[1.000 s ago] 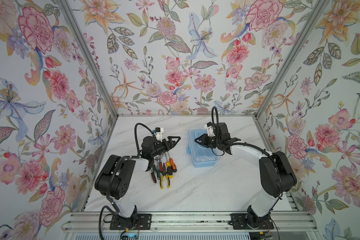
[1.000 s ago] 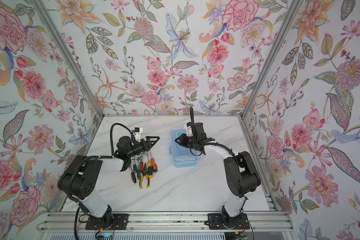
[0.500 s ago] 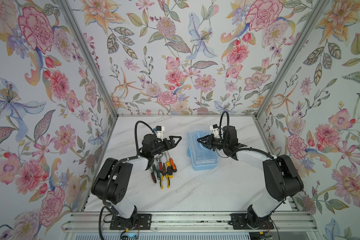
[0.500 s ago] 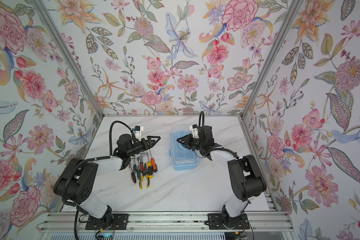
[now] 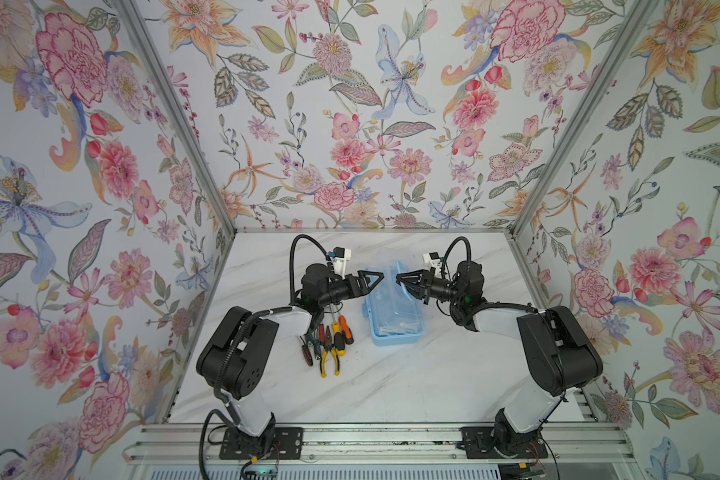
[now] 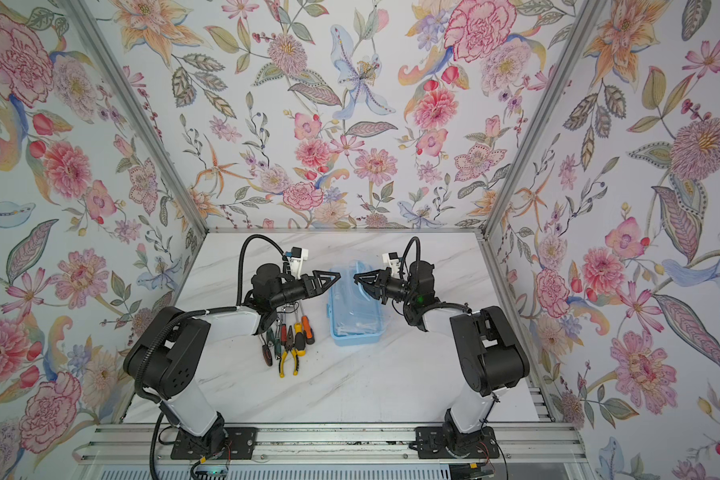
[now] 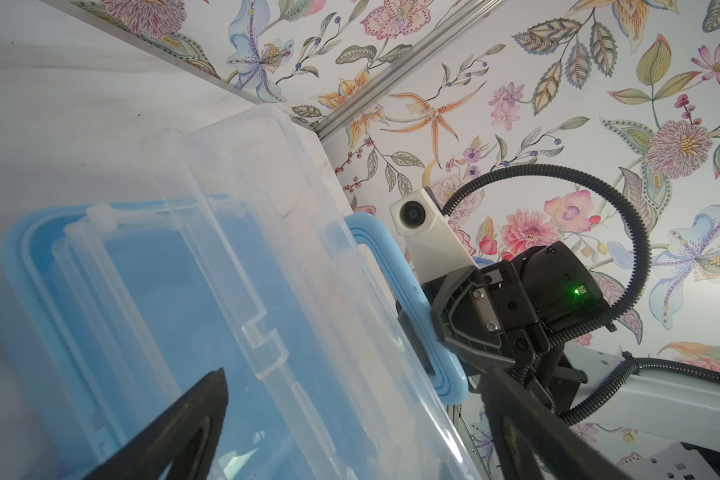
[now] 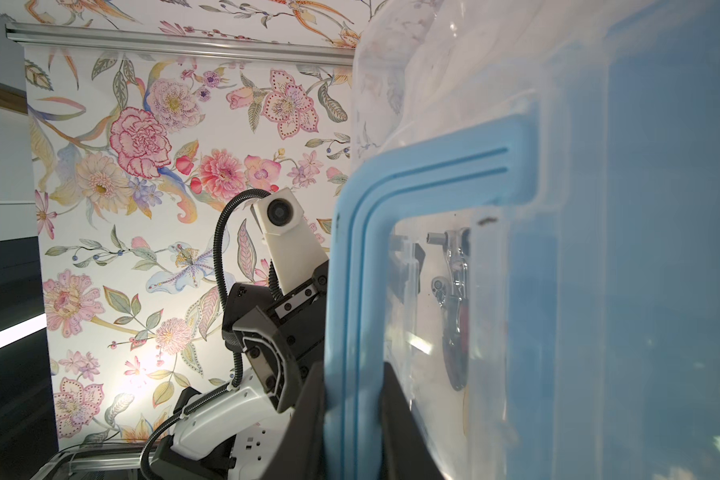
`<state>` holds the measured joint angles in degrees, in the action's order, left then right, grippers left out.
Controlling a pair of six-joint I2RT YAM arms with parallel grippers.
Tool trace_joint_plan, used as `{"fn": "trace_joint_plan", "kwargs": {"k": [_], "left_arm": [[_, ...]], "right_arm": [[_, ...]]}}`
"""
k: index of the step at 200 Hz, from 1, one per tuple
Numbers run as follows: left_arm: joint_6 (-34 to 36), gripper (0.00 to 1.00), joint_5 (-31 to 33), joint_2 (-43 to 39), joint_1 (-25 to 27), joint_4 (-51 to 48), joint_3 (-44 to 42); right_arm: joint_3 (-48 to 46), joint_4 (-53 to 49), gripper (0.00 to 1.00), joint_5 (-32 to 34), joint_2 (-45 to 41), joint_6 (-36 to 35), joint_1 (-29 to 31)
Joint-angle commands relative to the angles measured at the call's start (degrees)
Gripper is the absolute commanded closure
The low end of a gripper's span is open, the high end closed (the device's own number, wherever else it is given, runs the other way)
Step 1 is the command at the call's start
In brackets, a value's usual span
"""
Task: Pack the tool kit
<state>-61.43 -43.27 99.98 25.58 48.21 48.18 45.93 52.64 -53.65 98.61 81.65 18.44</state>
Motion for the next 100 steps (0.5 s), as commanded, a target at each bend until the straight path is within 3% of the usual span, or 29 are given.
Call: {"fn": "trace_joint_plan", "kwargs": {"k": [1, 39, 55, 72, 89, 100], "left_arm": [[-0.86, 0.01, -1.56, 1.32, 1.08, 2.24, 2.58], [-1.67, 0.02, -1.98, 3.25, 2.69, 2.60, 5.98], [-2.03, 0.03, -2.22, 3.64, 3.05, 2.74, 7.52], [-1.79, 0.03, -2.37, 3.64, 3.21, 1.76, 8.82], [-0.70, 0.03, -2.17, 3.41, 3.41, -0.13, 9.77], [-0.23, 0.03, -2.10, 3.29, 3.50, -0.93, 10.23]], "right_arm": [[-0.03, 7.57, 1.00, -2.80, 0.73, 3.43, 0.04], [0.05, 4.11, 1.00, -3.00, 0.53, 0.49, -0.12], [0.30, -2.11, 0.71, -2.36, -0.87, -4.32, -0.24], [1.20, -12.95, 0.48, -0.69, -3.75, -12.22, -0.34], [3.13, -26.15, 0.35, 2.39, -7.02, -20.91, -0.47], [4.62, -34.10, 0.32, 5.02, -9.31, -26.53, -0.52]]}}
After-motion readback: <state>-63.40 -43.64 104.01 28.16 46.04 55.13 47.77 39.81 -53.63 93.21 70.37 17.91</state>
